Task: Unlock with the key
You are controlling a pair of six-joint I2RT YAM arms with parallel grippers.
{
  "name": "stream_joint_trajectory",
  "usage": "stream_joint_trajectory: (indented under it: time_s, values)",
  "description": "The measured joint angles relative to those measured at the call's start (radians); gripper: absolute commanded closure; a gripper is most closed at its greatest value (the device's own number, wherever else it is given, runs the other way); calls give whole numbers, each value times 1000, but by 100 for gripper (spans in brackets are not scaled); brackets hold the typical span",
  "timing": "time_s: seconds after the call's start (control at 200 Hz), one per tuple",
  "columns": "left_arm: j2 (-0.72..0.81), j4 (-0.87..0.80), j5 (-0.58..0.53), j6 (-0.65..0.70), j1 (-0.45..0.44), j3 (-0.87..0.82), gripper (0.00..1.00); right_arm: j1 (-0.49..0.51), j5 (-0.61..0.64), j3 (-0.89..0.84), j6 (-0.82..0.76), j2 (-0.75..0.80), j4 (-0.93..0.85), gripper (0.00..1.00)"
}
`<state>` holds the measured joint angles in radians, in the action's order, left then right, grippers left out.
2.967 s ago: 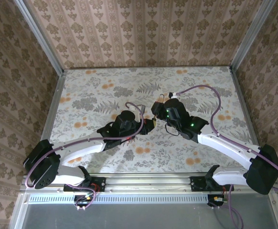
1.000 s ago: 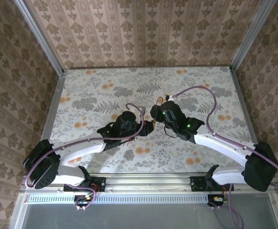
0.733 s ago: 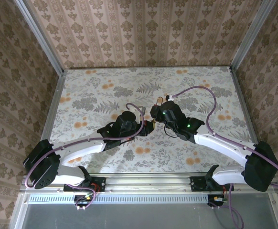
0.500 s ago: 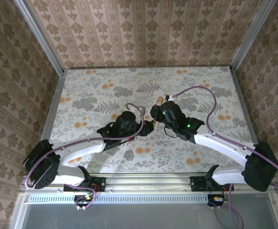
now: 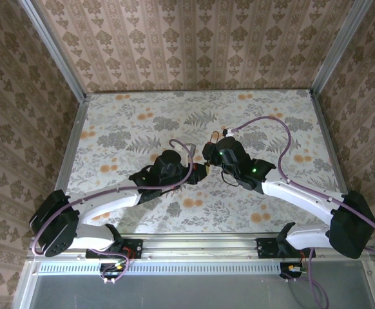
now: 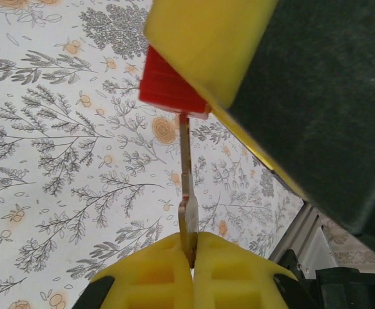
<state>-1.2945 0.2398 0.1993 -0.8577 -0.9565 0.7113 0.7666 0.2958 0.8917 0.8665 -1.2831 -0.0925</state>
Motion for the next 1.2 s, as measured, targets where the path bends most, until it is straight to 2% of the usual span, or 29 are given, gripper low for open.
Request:
stream_joint_trajectory:
  time_s: [0.485, 0.7, 1.015, 1.2]
  values:
    - [-24, 48, 93, 19, 44, -23, 100, -5, -19, -66, 89, 3, 85, 100]
    - [-39, 71, 89, 65, 48, -37, 100, -8, -24, -69, 179, 16, 60, 100]
    - [-39, -29, 78, 200, 49, -21, 100, -7, -68, -69, 250, 21, -13, 100]
    - [-40, -90, 104, 211, 50, 11, 100, 14, -43, -69, 256, 21, -21, 100]
